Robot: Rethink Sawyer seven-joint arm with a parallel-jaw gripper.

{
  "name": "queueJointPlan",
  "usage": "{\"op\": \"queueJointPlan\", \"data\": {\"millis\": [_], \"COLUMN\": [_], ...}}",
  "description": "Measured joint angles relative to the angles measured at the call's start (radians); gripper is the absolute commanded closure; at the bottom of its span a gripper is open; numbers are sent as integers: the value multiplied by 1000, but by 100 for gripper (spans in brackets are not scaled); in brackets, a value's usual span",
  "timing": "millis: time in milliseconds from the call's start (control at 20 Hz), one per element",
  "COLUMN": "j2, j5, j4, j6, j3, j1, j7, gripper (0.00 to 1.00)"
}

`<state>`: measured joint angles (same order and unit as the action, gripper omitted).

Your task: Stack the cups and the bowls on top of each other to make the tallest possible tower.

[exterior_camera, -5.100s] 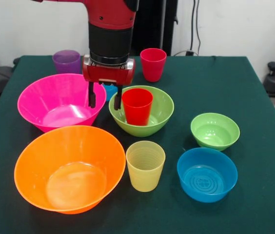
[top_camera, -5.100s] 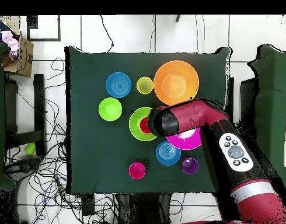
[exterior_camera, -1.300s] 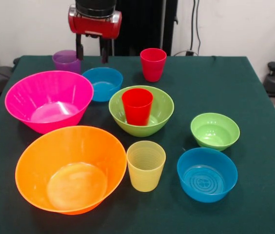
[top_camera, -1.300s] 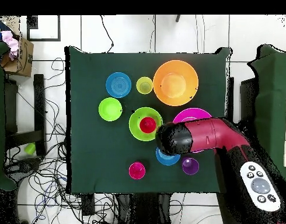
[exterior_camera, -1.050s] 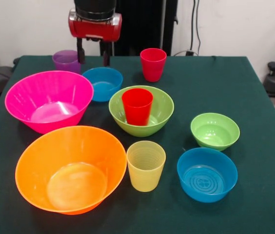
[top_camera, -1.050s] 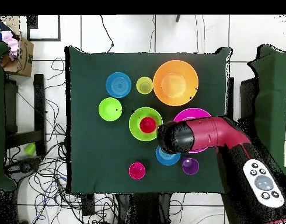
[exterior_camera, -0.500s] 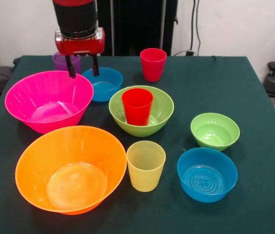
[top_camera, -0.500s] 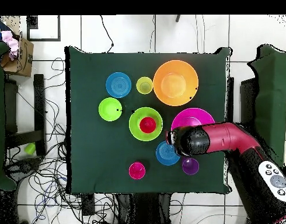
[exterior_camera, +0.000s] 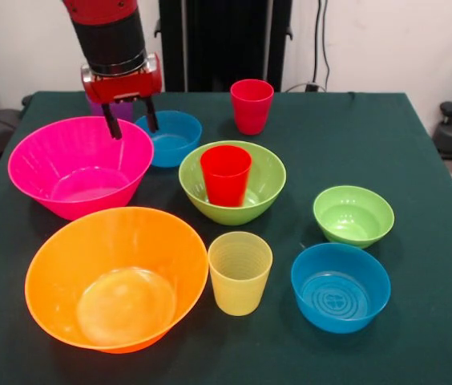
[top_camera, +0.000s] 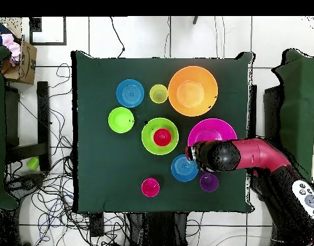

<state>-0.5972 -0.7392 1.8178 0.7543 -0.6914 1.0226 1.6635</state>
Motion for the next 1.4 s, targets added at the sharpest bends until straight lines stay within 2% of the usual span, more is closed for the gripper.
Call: {"op": "queueJointPlan", "data": {"millis": [450,700,1000,1400], "j2": [19,-3,-74,-94], "j5": [0,0,0,-1], "j4": [-49,-88,-136,-198], "j6": [12,64,163,184], "j3": [-18,-25,-34,-55], "j1": [12,1,-27,-34], "j7": [-82,-93,-93,-93], "gripper": [0,0,0,0]}}
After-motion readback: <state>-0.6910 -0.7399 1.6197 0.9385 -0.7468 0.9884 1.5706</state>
